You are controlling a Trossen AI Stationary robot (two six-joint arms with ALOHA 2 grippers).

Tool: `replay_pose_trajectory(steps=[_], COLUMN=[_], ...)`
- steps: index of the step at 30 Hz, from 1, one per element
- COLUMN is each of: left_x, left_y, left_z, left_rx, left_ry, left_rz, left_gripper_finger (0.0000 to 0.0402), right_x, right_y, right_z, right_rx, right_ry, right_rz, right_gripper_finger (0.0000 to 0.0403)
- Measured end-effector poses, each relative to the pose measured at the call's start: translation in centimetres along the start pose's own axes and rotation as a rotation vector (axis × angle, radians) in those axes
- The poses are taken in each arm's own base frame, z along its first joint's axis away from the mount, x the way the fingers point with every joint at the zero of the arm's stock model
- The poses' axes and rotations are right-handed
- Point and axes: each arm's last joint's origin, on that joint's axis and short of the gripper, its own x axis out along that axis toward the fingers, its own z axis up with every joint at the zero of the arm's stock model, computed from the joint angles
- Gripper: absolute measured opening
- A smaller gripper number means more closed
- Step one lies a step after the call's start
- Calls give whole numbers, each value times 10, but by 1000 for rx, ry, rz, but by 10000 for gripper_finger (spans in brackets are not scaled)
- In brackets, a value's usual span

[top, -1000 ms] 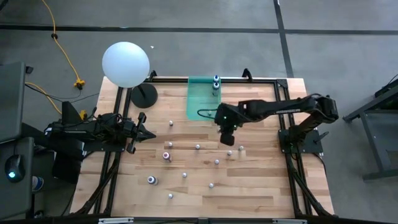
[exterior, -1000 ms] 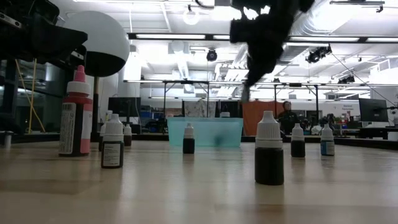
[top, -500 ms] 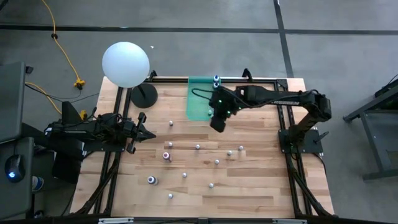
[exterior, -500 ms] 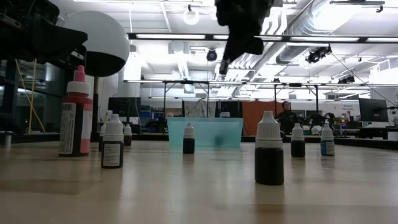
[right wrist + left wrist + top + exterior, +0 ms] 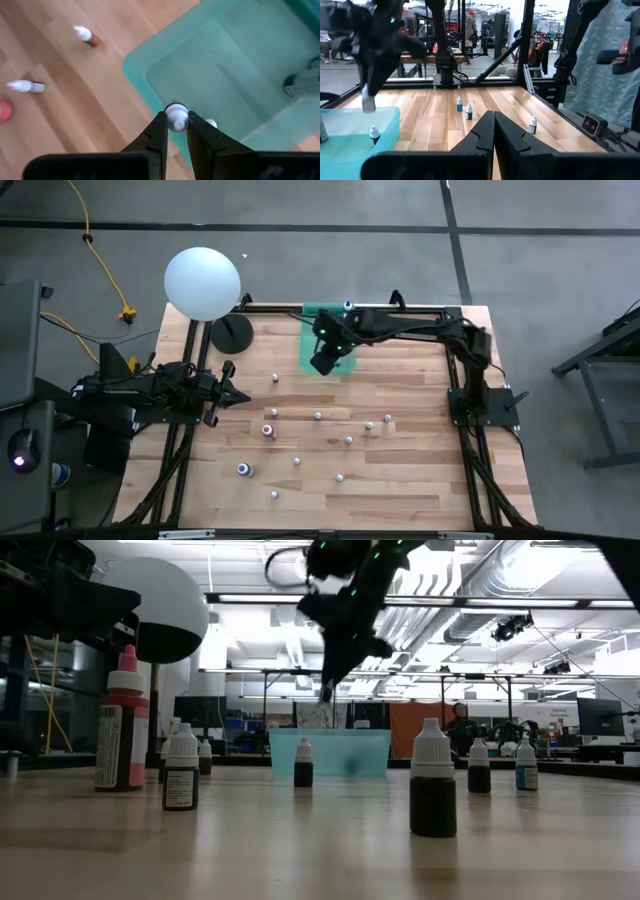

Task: Pick & Place food coloring
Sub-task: Put the green food coloring bottle into the light blue bin

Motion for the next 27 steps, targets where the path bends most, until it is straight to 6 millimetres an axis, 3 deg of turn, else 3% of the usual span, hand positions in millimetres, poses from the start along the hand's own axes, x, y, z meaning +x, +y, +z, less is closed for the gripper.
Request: replay_pose_trajectory(steps=[5,11,27], left_x=[0,0,0], left_y=[0,0,0], left_z=[0,0,0], left_rx=[0,0,0], left_ry=[0,0,0], left_rz=[0,0,0], left_gripper_finger=[1,1,1], right_x=[28,57,88], right_y=[-7,-16,-24], right_z=[10,8,0], right_rx=[-5,-13,-17], right_ry=[27,88,171], right_rz=[-26,-59,-87], right_gripper_finger=[47,48,52])
